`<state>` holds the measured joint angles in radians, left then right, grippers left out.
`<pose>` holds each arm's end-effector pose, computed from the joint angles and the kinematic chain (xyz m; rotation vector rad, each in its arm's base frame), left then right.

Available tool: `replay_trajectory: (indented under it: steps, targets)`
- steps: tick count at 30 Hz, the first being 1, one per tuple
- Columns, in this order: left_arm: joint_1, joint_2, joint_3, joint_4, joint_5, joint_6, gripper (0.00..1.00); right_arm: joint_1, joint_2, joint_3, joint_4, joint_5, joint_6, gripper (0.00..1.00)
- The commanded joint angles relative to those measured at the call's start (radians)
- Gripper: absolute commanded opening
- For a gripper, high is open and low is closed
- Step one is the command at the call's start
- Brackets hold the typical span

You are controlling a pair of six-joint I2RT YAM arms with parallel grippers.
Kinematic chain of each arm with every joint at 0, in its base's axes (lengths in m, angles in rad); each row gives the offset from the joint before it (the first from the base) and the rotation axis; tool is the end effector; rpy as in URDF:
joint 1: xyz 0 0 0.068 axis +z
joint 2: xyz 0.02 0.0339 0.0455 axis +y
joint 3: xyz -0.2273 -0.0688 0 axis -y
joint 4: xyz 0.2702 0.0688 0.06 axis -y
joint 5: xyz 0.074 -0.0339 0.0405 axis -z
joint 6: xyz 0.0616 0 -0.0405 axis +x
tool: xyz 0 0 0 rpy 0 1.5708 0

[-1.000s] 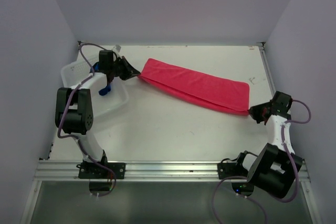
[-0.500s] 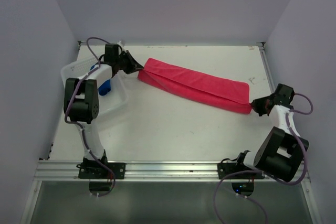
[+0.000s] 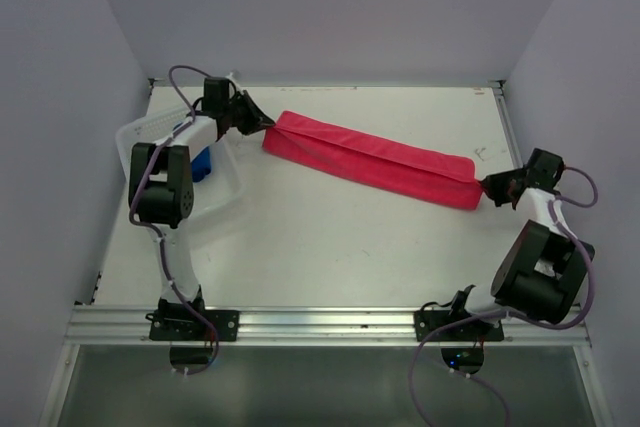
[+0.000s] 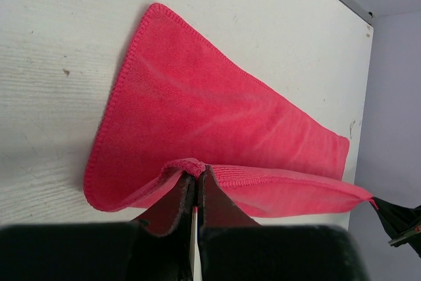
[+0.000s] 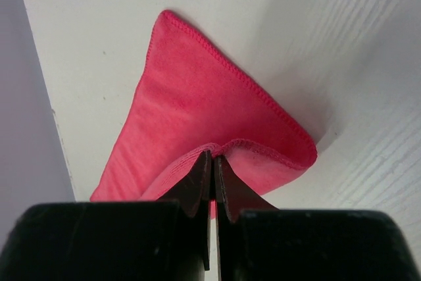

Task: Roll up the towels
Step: Fold the towel

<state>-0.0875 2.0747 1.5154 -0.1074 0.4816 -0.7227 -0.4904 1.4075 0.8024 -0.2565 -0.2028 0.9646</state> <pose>0.4873 -0.0714 0.1405 -0.4603 2.2833 -0.9646 0.2942 -0.1430 0.1315 1.5667 1.8989 0.4572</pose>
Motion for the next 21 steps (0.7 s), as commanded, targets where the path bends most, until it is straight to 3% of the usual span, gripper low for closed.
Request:
replay_trajectory:
  steps: [1,21]
  targets:
    - [0.002,0.027,0.051,-0.009,-0.018,-0.006,0.0,-0.004,0.016,0.05,0.079,-0.02,0.029,0.0]
    - [0.008,0.1,0.157,-0.038,-0.02,0.0,0.0,0.035,0.153,0.164,0.12,-0.04,0.048,0.0]
